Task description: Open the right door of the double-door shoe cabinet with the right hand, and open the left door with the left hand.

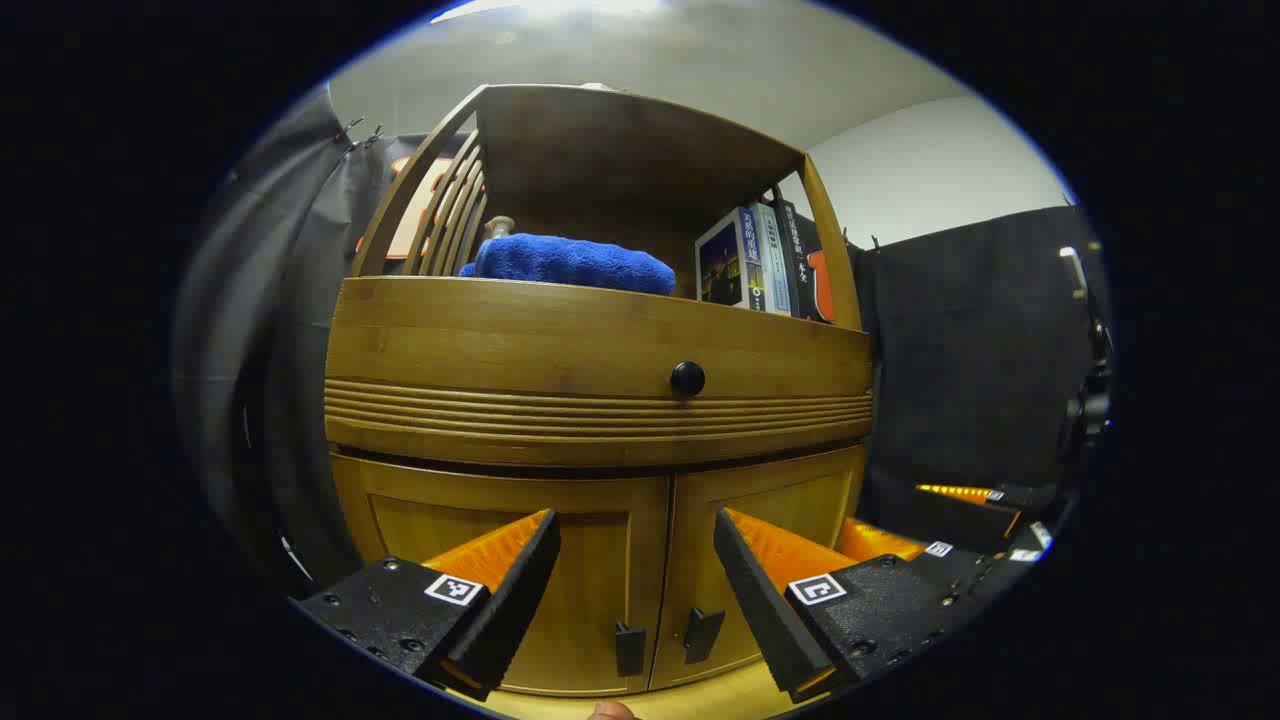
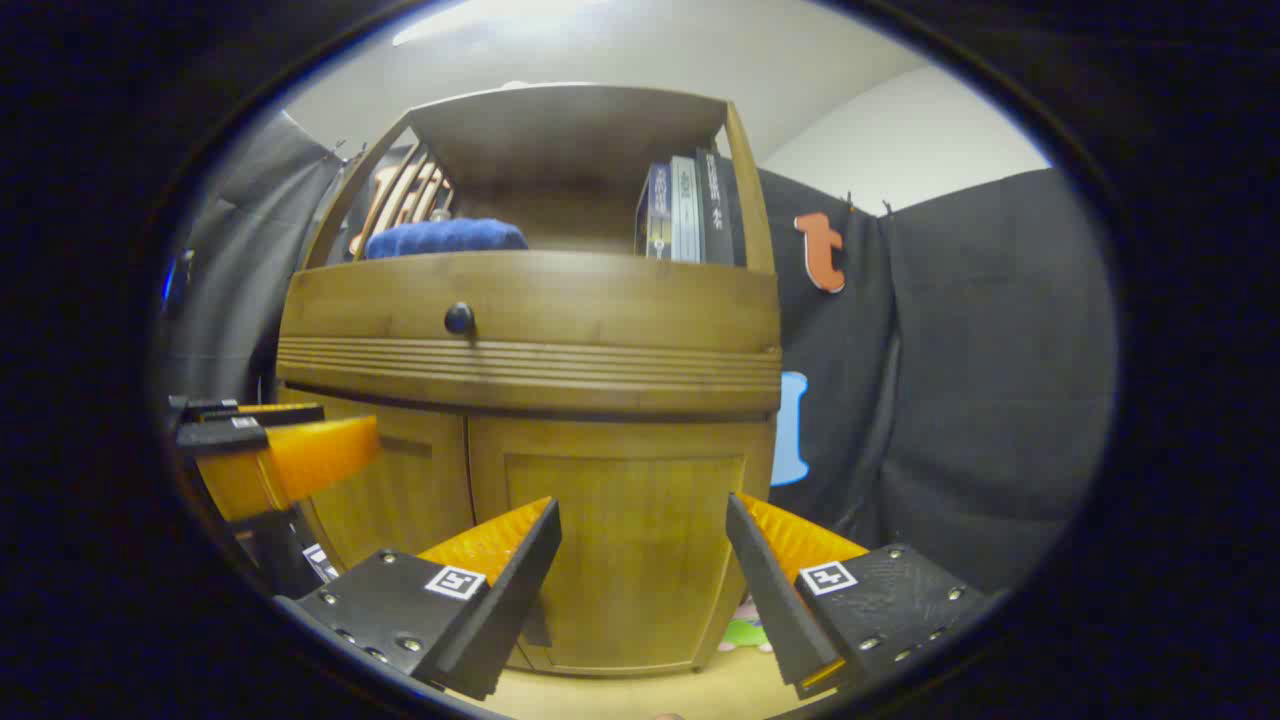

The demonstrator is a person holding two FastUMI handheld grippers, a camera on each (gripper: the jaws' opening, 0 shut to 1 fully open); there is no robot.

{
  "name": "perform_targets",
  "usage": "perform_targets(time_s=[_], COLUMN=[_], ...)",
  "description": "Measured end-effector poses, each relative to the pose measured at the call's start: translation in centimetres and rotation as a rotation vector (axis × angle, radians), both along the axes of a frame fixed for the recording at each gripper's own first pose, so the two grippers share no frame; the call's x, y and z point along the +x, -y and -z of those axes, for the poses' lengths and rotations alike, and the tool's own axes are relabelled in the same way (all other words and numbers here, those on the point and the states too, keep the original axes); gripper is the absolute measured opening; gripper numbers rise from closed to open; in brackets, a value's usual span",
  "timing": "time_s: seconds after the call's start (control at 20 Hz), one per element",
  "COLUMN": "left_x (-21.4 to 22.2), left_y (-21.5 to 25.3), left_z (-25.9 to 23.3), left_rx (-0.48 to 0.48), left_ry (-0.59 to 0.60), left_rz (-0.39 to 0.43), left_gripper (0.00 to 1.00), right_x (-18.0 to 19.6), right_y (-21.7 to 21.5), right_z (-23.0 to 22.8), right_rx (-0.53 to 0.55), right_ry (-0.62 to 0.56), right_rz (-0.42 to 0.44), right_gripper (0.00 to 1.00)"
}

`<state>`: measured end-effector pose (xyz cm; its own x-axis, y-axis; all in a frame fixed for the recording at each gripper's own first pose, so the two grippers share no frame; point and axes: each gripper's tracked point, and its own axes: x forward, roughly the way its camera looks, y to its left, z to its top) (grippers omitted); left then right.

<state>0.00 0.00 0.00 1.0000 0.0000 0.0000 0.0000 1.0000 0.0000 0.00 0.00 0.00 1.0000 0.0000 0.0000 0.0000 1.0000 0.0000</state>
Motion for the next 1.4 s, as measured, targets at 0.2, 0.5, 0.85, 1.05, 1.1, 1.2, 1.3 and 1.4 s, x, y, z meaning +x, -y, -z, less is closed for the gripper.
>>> perform_targets(time_s=[0.2,0.5,0.85,1.05,1.1,1.2,1.3,1.4], left_x=[-0.4,-0.8,-1.2,-1.6,-1.6,-1.8,-1.8,-1.8], left_y=[-2.1,-5.4,-8.5,-10.6,-10.9,-11.5,-11.9,-11.9], left_z=[0.1,0.0,0.9,1.3,1.3,1.4,1.4,1.4], left_rx=[0.024,0.039,0.031,0.030,0.032,0.036,0.034,0.034], left_ry=[0.000,0.011,-0.005,-0.008,-0.008,-0.009,-0.003,-0.003], left_rz=[-0.052,-0.143,-0.218,-0.258,-0.265,-0.278,-0.286,-0.289], left_gripper=[0.95,0.95,0.95,0.95,0.92,0.95,0.95,0.95], right_x=[1.9,3.7,4.8,6.0,6.1,5.7,6.6,6.8], right_y=[-1.2,-4.2,-9.7,-11.8,-11.6,-11.1,-11.7,-11.5], right_z=[5.0,10.5,14.6,15.7,15.7,14.8,15.7,15.9], right_rx=[0.019,-0.006,-0.005,-0.007,-0.022,-0.043,-0.006,0.004], right_ry=[-0.092,-0.199,-0.300,-0.317,-0.319,-0.329,-0.329,-0.329], right_rz=[-0.024,-0.101,-0.214,-0.239,-0.222,-0.202,-0.179,-0.160], right_gripper=[0.98,0.98,0.82,0.59,0.59,0.39,0.32,0.28])
